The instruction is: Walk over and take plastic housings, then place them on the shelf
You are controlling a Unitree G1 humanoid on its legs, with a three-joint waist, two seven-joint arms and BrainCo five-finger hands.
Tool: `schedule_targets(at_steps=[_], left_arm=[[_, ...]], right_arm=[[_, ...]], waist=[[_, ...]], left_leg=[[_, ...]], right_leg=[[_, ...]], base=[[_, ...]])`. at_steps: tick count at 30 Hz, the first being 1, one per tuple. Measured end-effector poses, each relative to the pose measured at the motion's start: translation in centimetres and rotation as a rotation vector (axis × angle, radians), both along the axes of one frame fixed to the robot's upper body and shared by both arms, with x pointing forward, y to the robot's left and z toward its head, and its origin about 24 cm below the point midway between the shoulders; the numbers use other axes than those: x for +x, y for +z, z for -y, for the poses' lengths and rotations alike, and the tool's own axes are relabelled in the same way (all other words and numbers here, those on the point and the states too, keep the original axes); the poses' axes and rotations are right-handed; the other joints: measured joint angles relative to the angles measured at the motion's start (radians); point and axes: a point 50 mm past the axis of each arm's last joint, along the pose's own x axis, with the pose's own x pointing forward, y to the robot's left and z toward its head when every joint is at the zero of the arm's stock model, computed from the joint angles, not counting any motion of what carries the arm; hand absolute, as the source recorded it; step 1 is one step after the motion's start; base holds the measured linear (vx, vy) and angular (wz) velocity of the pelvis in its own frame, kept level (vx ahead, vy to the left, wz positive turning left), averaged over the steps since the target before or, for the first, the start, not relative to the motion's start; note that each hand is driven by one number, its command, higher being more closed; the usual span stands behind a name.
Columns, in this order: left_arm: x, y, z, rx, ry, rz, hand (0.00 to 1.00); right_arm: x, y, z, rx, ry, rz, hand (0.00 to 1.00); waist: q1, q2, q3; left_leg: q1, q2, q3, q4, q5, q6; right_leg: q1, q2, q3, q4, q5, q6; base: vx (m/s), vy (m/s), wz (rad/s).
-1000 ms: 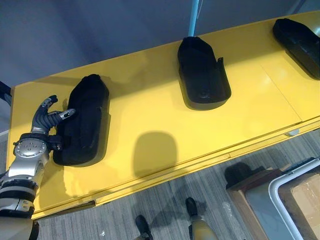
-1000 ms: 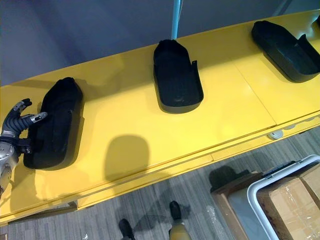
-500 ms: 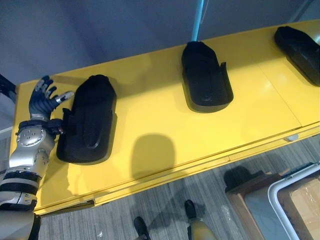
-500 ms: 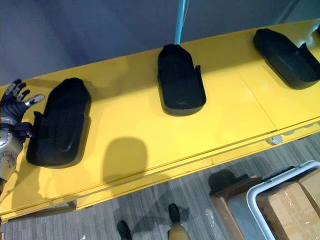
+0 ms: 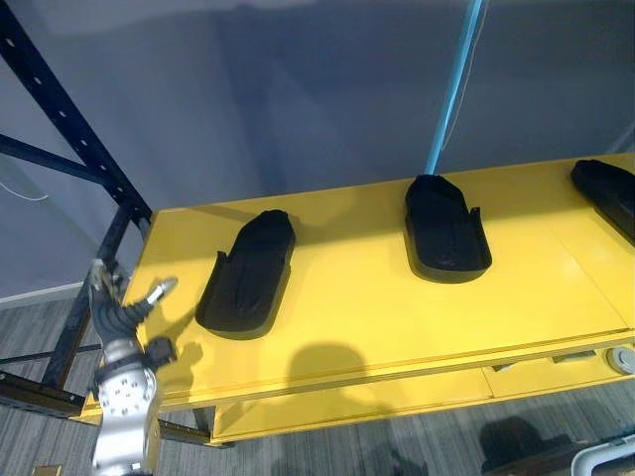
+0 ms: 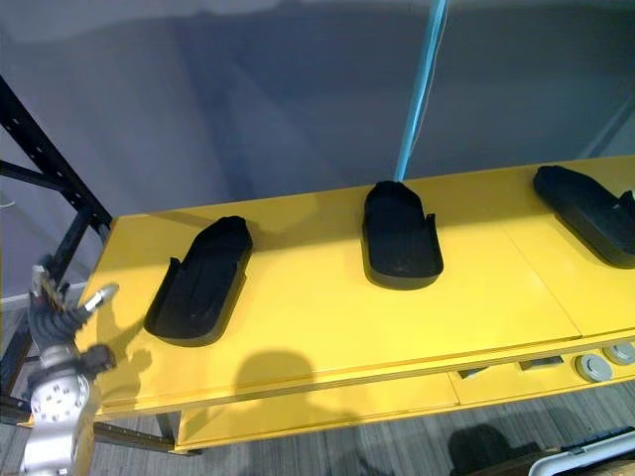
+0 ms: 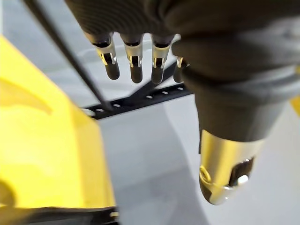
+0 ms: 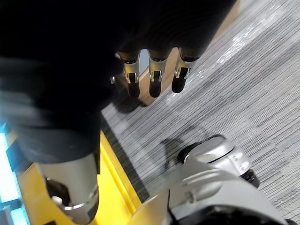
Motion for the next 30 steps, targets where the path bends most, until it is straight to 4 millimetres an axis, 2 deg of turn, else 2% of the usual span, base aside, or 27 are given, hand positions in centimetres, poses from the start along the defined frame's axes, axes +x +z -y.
schedule_targets(at_steps=[8, 12, 17, 24, 30], left_arm=[[-0.5, -1.9, 0.4, -0.064, -0.092, -0.074, 0.0], [-0.3, -3.0, 0.7, -0.194, -0.184, -0.083, 0.0], [0.3, -3.9, 1.3, -0.277, -0.31, -0.118, 0.0], [1.2, -3.8, 0.7, -0.29, -0.344, -0.124, 0.0], [1.6, -3.6, 1.4, -0.322, -0.444, -0.122, 0.0]], right_arm=[[0.1, 0.0, 0.0, 0.005, 0.011, -0.002, 0.0], [0.1, 0.0, -0.1, 0.012, 0.017, 0.0, 0.0], [0.2, 0.0, 0.0, 0.02, 0.025, 0.003, 0.0], [0.4, 0.2, 0.7, 0.003, 0.059, 0.0, 0.0], [0.3, 0.1, 0.8, 0.004, 0.062, -0.003, 0.0]], waist=[[0.001, -0.001, -0.01], [-0.002, -0.001, -0.009], [-0.005, -0.002, -0.009], [-0.015, 0.0, -0.007], [-0.019, 0.006, -0.002]], left_leg=[[-0.004, -0.01, 0.0, -0.05, 0.03, 0.005], [-0.003, -0.011, 0.01, -0.057, 0.03, 0.005], [-0.002, -0.011, 0.02, -0.062, 0.029, 0.004], [-0.002, -0.011, 0.029, -0.061, 0.028, 0.004], [-0.002, -0.013, 0.042, -0.061, 0.028, 0.003]], right_leg=[[-0.01, -0.003, -0.001, -0.036, 0.023, -0.002], [-0.01, -0.001, 0.003, -0.052, 0.03, 0.002], [-0.012, 0.0, 0.007, -0.062, 0.033, 0.0], [-0.014, 0.0, 0.013, -0.069, 0.043, -0.003], [-0.023, 0.0, 0.029, -0.071, 0.045, -0.003]], base=[[-0.02, 0.008, 0.01], [0.04, 0.016, -0.05], [0.02, 0.008, -0.04], [-0.02, 0.012, -0.05], [-0.02, 0.012, -0.06]])
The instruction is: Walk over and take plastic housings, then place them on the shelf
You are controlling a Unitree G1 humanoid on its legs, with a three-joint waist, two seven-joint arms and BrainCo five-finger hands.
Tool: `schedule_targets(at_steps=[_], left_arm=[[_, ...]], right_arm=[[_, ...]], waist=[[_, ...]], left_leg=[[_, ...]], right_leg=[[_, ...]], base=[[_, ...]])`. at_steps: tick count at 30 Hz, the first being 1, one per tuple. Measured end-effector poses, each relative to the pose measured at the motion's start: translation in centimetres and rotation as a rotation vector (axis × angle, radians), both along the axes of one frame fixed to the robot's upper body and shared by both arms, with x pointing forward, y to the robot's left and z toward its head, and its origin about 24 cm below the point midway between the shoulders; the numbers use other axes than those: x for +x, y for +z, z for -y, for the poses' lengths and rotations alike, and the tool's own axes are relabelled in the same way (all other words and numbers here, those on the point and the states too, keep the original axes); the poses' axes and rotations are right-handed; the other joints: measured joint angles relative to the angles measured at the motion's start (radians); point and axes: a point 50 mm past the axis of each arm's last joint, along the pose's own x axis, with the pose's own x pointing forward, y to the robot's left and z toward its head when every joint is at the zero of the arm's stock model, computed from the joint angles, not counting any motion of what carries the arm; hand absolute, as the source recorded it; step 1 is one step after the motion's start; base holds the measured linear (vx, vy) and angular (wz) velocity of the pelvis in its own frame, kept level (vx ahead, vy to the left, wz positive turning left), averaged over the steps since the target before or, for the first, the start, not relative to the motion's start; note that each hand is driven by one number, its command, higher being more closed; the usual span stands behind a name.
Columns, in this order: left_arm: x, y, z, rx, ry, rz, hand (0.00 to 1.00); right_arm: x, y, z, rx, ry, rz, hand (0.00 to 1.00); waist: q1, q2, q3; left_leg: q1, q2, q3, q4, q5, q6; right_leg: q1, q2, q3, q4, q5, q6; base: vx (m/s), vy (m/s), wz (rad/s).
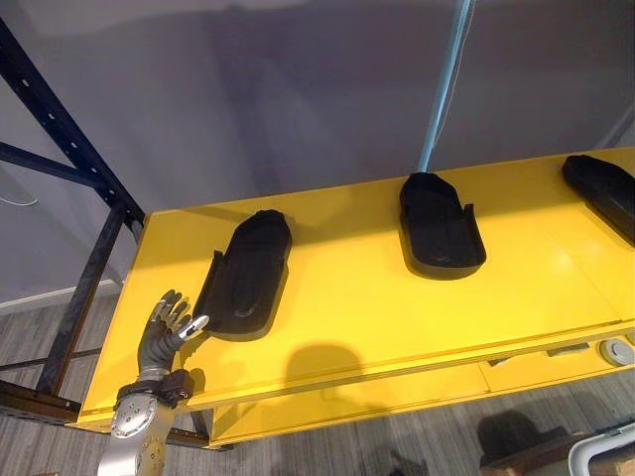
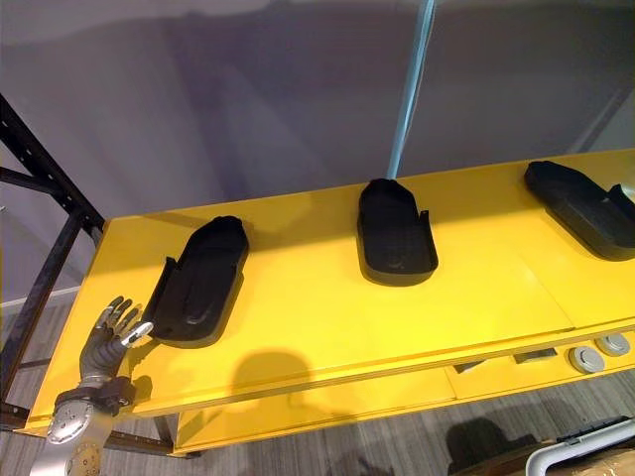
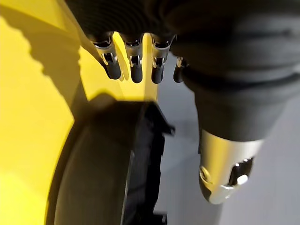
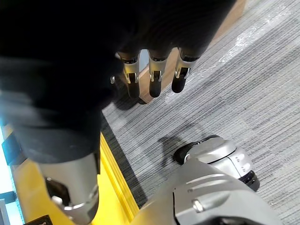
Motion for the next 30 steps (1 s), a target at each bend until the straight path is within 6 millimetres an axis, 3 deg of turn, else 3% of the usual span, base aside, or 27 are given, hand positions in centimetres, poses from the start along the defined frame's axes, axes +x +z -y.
schedule_targets(at_steps=[14, 24, 25, 27, 30], left_arm=[[0.6, 0.3, 2.4, -0.078, -0.25, -0.006, 0.0], [0.5, 0.2, 3.5, -0.106, -0.309, -0.02, 0.0], [0.5, 0.2, 3.5, -0.105, -0.309, -0.02, 1.0], [0.5, 0.3, 3.8, -0.106, -0.289, -0.008, 1.0], [0.7, 1.2, 5.1, -0.126, -0.119, 0.09, 1.0]], right_arm=[[-0.9, -0.4, -0.1, 0.027, 0.009, -0.039, 0.0], [-1.3, -0.5, 0.3, 0.027, 0.034, -0.06, 0.0], [-1.3, -0.5, 0.3, 0.028, 0.034, -0.06, 0.0], [-1.3, -0.5, 0.3, 0.03, 0.035, -0.059, 0.0], [-1.3, -0.6, 0.0, 0.037, 0.03, -0.063, 0.0]], waist=[[-0.012, 0.006, 0.005], [-0.018, 0.011, 0.007], [-0.018, 0.011, 0.007], [-0.018, 0.011, 0.007], [-0.017, 0.008, 0.009]], left_leg=[[0.016, -0.002, -0.001, -0.006, 0.0, 0.0], [0.021, -0.002, -0.002, -0.007, -0.001, 0.0], [0.021, -0.002, -0.002, -0.007, -0.001, 0.0], [0.02, -0.002, -0.005, -0.007, -0.001, 0.0], [0.018, -0.002, -0.016, -0.007, -0.001, -0.001]], right_leg=[[0.022, -0.001, -0.004, -0.013, 0.004, 0.004], [0.027, -0.001, -0.005, -0.015, 0.004, 0.004], [0.027, -0.001, -0.005, -0.015, 0.004, 0.004], [0.028, -0.001, -0.007, -0.016, 0.004, 0.004], [0.034, -0.003, -0.016, -0.017, 0.003, 0.004]], base=[[0.0, 0.001, 0.0], [0.0, 0.0, 0.0], [0.0, 0.0, 0.0], [0.01, 0.001, 0.03], [0.01, 0.006, 0.1]])
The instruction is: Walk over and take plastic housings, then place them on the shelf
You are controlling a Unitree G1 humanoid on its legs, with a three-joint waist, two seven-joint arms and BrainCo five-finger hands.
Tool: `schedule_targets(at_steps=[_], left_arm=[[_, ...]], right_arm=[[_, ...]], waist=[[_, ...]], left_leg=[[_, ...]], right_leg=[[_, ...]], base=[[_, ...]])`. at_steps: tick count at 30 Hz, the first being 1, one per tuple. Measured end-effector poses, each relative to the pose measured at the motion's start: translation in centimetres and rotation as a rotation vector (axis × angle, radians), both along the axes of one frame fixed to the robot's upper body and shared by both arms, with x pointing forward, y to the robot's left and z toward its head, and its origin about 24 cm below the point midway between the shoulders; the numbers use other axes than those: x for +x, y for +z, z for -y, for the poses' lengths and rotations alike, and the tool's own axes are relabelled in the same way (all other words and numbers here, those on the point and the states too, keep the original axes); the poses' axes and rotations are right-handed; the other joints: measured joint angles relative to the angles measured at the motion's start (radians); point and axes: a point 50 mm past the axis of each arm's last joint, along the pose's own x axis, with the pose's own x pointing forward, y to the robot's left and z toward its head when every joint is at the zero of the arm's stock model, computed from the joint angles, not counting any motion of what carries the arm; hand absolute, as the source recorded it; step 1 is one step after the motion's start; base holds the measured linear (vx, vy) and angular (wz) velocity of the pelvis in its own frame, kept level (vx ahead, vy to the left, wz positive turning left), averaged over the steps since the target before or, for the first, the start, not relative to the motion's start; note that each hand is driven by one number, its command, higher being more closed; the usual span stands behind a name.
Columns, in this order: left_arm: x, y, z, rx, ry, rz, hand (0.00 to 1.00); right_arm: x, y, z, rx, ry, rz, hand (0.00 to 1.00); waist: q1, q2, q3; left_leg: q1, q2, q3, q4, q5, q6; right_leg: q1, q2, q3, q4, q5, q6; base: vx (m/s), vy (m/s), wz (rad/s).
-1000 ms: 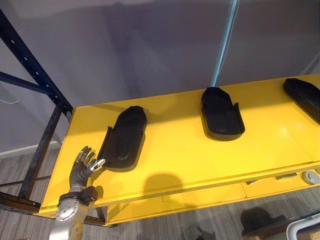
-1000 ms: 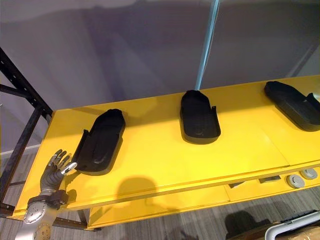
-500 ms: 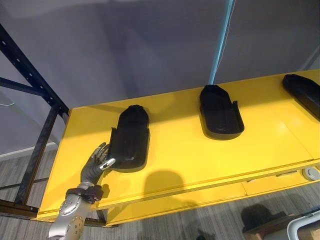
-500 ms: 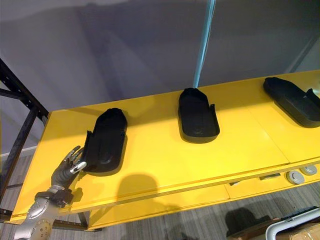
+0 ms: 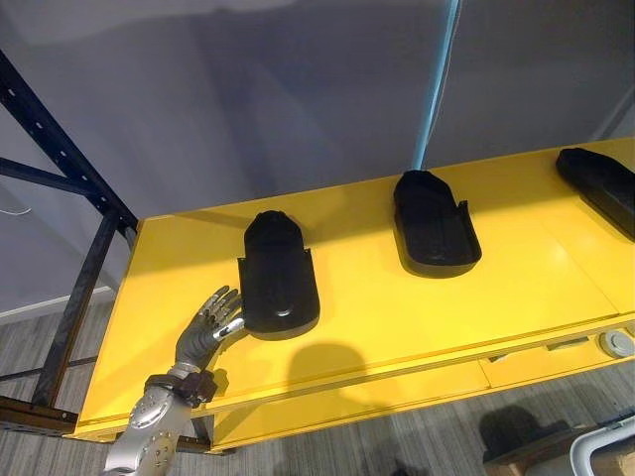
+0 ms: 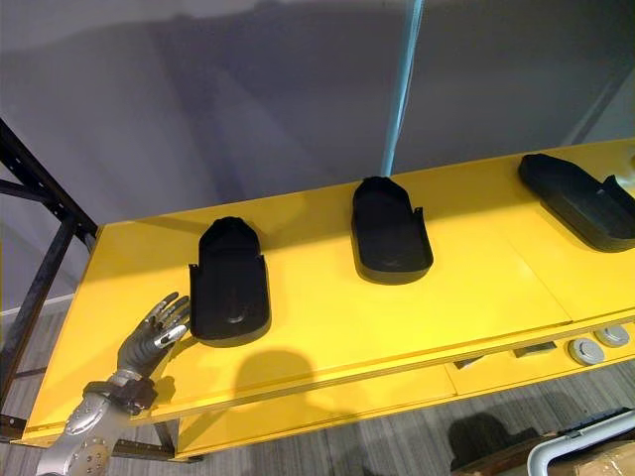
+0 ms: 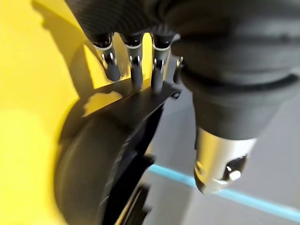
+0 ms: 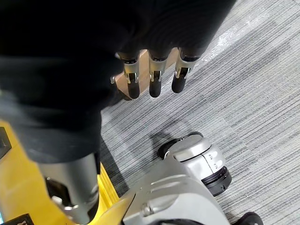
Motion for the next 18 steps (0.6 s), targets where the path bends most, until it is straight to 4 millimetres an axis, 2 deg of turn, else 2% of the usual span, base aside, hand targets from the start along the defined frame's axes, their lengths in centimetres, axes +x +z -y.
schedule_targets(at_steps=[2, 4, 5, 7, 8, 10, 11, 13, 16, 18], left_arm=[[-0.8, 2.4, 2.2, 0.063, 0.117, 0.127, 1.0], [-1.8, 4.6, 4.0, 0.095, 0.145, 0.255, 1.0], [-2.5, 6.0, 5.4, 0.103, 0.128, 0.337, 1.0], [-3.5, 7.3, 7.6, 0.078, 0.066, 0.423, 1.0], [-3.7, 7.5, 8.4, 0.063, 0.037, 0.44, 1.0], [-4.2, 7.6, 11.3, -0.003, -0.078, 0.451, 1.0], [-4.4, 7.6, 12.0, -0.015, -0.107, 0.447, 1.0], [-4.3, 6.8, 14.5, -0.025, -0.211, 0.417, 1.0], [-3.4, 5.6, 16.5, 0.002, -0.288, 0.367, 1.0], [-2.7, 5.2, 17.0, 0.029, -0.303, 0.346, 1.0]], right_arm=[[0.0, -0.1, -0.4, 0.005, -0.009, -0.001, 0.0], [-0.2, -0.2, -0.6, 0.013, -0.014, -0.008, 0.0], [-0.3, -0.3, -0.7, 0.013, -0.016, -0.016, 0.0], [-0.4, -0.4, -0.6, 0.011, -0.019, -0.025, 0.0], [-0.4, -0.4, -0.6, 0.01, -0.019, -0.026, 0.0], [-0.1, -0.4, -0.6, 0.005, -0.018, -0.025, 0.0], [-0.1, -0.4, -0.7, 0.005, -0.016, -0.024, 0.0], [0.3, -0.4, -0.6, -0.005, 0.001, -0.021, 0.0], [0.9, -0.3, -0.5, -0.015, 0.019, -0.014, 0.0], [1.3, -0.3, -0.6, -0.018, 0.027, -0.009, 0.0]], waist=[[0.004, -0.001, 0.004], [0.003, -0.002, 0.007], [0.003, -0.003, 0.008], [0.004, -0.004, 0.009], [0.005, -0.004, 0.009], [0.003, -0.007, 0.012], [0.003, -0.008, 0.013], [0.002, -0.012, 0.017], [0.003, -0.014, 0.028], [0.002, -0.016, 0.03]], left_leg=[[-0.003, 0.0, -0.002, 0.0, 0.0, 0.0], [-0.002, 0.001, 0.0, 0.0, -0.001, -0.002], [-0.001, 0.002, 0.001, 0.0, -0.003, -0.004], [-0.002, 0.002, 0.004, 0.0, -0.003, -0.005], [-0.003, 0.002, 0.005, 0.0, -0.004, -0.005], [-0.005, 0.003, 0.005, 0.0, -0.004, -0.006], [-0.006, 0.003, 0.005, 0.0, -0.004, -0.006], [-0.016, 0.003, 0.005, 0.0, -0.004, -0.006], [-0.03, 0.003, 0.006, 0.0, -0.004, -0.005], [-0.042, 0.003, 0.008, 0.0, -0.003, -0.005]], right_leg=[[-0.001, 0.0, 0.002, 0.0, 0.0, 0.0], [-0.002, 0.002, 0.005, 0.001, -0.001, 0.001], [-0.002, 0.003, 0.007, 0.002, -0.002, 0.001], [-0.003, 0.003, 0.011, 0.004, -0.004, 0.004], [-0.004, 0.003, 0.012, 0.004, -0.005, 0.005], [-0.009, 0.003, 0.014, 0.012, -0.014, 0.015], [-0.01, 0.003, 0.014, 0.014, -0.017, 0.019], [-0.023, 0.003, 0.016, 0.022, -0.02, 0.02], [-0.044, 0.004, 0.02, 0.035, -0.02, 0.019], [-0.061, 0.004, 0.024, 0.042, -0.022, 0.019]], base=[[0.0, 0.004, 0.03], [0.0, 0.001, -0.02], [0.0, 0.002, -0.03], [0.0, 0.001, -0.03], [0.0, 0.0, 0.0], [0.0, 0.0, 0.0], [0.0, 0.0, 0.0], [0.0, 0.0, 0.0], [0.0, 0.0, 0.0], [0.01, -0.001, -0.02]])
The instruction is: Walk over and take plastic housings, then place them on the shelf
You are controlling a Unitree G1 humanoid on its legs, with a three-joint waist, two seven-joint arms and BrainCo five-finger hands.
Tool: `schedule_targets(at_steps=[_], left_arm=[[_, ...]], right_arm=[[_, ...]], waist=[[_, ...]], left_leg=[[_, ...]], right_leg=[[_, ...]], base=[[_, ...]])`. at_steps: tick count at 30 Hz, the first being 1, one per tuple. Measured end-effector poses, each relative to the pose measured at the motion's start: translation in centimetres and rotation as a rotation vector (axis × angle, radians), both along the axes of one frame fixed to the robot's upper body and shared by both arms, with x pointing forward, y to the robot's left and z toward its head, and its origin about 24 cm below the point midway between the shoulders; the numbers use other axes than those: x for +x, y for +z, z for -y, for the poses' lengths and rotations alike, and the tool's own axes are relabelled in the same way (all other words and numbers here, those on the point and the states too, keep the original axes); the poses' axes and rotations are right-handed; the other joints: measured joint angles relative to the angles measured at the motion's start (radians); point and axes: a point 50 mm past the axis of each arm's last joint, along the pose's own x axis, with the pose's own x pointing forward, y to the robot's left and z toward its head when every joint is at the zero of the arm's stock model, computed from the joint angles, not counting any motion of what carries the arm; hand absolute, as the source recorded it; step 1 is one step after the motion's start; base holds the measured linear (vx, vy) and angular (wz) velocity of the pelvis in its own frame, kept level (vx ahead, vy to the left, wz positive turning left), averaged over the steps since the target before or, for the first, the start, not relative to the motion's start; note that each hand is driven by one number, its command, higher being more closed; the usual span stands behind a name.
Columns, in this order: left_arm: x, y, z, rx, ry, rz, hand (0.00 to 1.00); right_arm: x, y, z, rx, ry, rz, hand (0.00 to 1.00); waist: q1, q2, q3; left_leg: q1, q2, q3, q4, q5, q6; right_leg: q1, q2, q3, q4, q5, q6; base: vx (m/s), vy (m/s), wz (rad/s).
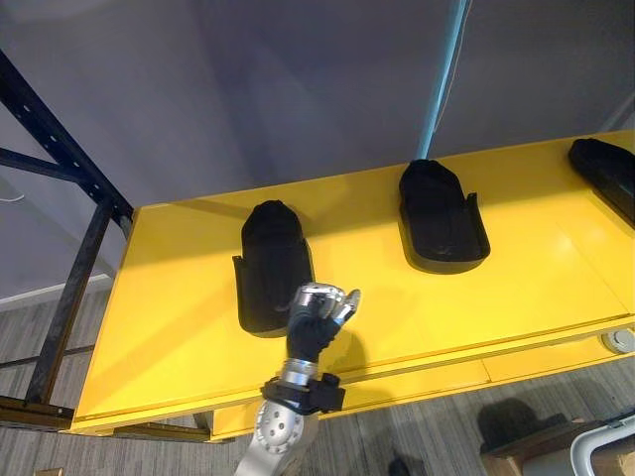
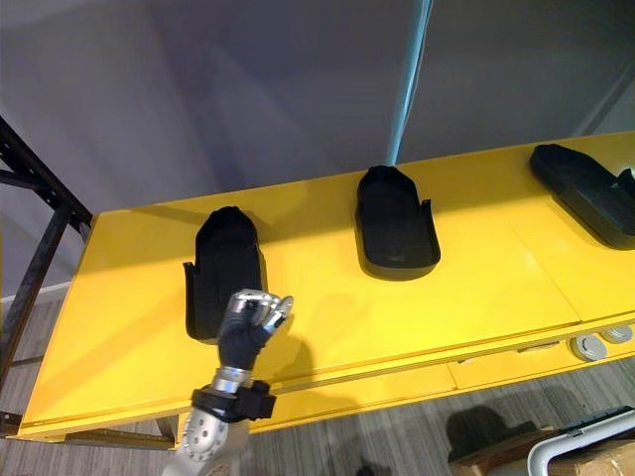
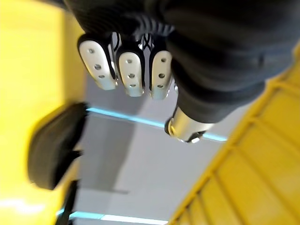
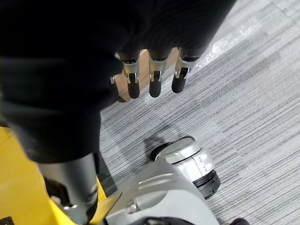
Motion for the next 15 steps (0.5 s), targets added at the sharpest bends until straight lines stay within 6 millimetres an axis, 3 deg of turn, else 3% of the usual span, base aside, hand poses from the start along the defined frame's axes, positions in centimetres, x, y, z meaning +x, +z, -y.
schedule_targets(at_steps=[5, 15], left_arm=[[1.1, -0.4, 0.4, 0.068, 0.04, -0.017, 1.0], [1.7, -0.9, -0.6, 0.112, 0.139, -0.051, 1.0]], right_arm=[[1.0, 0.0, -0.3, -0.001, -0.014, 0.027, 0.0], [1.0, 0.1, -0.4, -0.015, -0.032, 0.029, 0.0]], waist=[[-0.001, -0.017, 0.033], [0.0, -0.021, 0.045]], left_leg=[[-0.014, 0.003, 0.019, 0.002, -0.001, -0.001], [-0.025, 0.005, 0.017, 0.011, -0.004, -0.001]], right_leg=[[-0.032, 0.006, 0.027, 0.008, 0.0, 0.0], [-0.038, 0.005, 0.03, 0.011, -0.002, 0.002]], base=[[0.03, -0.001, -0.1], [0.01, 0.0, 0.0]])
